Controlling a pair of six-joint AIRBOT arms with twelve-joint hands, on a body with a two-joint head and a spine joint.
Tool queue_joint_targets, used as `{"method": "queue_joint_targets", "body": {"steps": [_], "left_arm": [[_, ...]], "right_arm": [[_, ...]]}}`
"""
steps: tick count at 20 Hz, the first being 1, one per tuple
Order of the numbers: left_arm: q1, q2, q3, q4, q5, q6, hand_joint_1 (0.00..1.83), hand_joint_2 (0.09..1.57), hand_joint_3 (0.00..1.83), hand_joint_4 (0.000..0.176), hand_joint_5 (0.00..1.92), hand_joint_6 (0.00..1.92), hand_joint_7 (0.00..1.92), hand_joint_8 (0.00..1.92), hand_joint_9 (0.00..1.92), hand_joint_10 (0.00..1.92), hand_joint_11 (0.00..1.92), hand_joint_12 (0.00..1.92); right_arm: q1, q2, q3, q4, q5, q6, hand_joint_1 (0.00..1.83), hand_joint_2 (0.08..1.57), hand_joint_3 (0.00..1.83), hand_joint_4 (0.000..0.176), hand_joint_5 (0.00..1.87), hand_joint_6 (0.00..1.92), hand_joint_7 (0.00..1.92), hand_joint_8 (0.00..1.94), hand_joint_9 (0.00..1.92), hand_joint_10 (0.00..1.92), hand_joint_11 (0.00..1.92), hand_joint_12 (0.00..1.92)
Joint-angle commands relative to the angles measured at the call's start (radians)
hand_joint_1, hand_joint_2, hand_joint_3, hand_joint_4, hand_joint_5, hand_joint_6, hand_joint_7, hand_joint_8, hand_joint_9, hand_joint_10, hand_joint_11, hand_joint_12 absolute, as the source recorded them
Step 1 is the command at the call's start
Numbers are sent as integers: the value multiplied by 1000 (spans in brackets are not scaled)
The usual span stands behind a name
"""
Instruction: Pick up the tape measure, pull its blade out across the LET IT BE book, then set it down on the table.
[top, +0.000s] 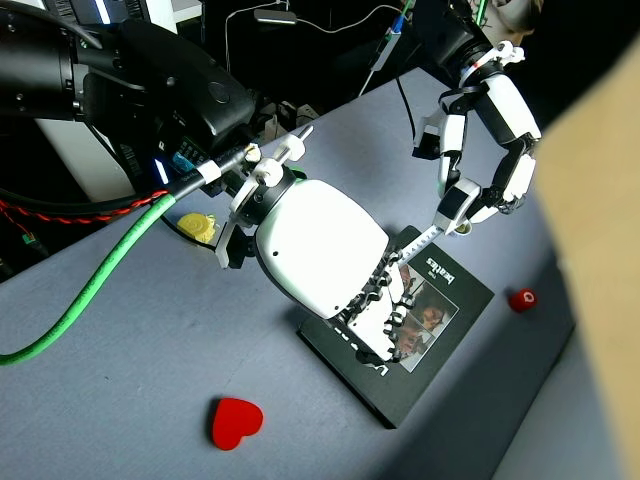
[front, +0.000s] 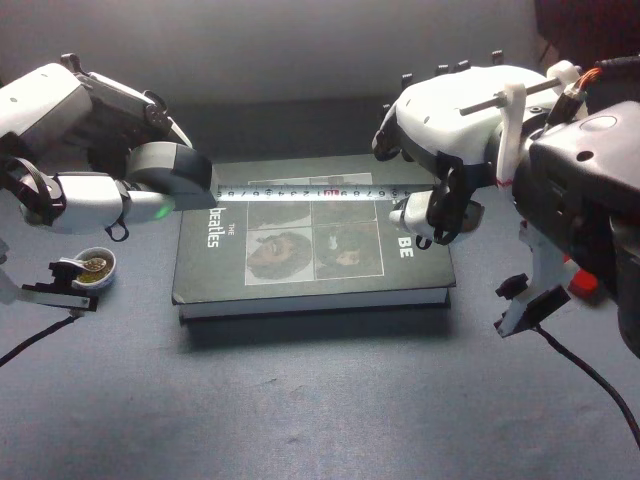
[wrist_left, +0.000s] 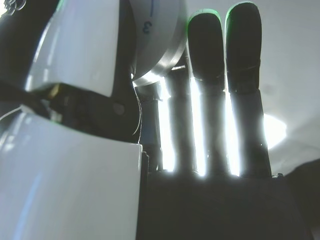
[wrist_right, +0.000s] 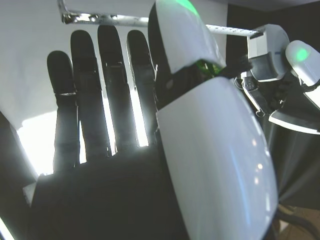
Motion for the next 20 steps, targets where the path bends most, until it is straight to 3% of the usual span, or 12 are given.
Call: {"method": "queue_joint_targets", "body": {"steps": [1,12,16,19,20], "left_arm": [[-15,4,6,13,-132,-10,1384,1076,0,0,1134,562,1045,932,919,1197,828,1055],[-21,4,3,9,-132,-9,1386,1074,0,0,1095,599,1078,888,934,1189,830,1062],[-22,4,4,4,-132,-8,1384,1072,1,0,1078,708,1103,765,929,1208,785,1100],[-24,5,4,4,-132,-6,1385,1073,0,0,1065,718,1111,773,928,1204,782,1105],[-24,5,4,4,-132,-6,1385,1075,0,0,1104,609,1068,879,933,1199,832,1087]], "right_arm": [[16,6,2,-80,22,0,1043,1128,1,0,668,8,737,11,679,43,192,1179],[18,6,4,-81,18,1,1045,1129,1,0,685,12,757,14,689,42,210,1181],[18,7,4,-81,17,2,1026,1120,0,0,666,3,738,4,666,29,181,1171],[19,7,5,-89,16,5,1032,1124,0,0,669,4,736,3,667,29,174,1168],[20,7,5,-95,16,7,1044,1131,3,0,709,20,756,11,697,41,208,1183]]}}
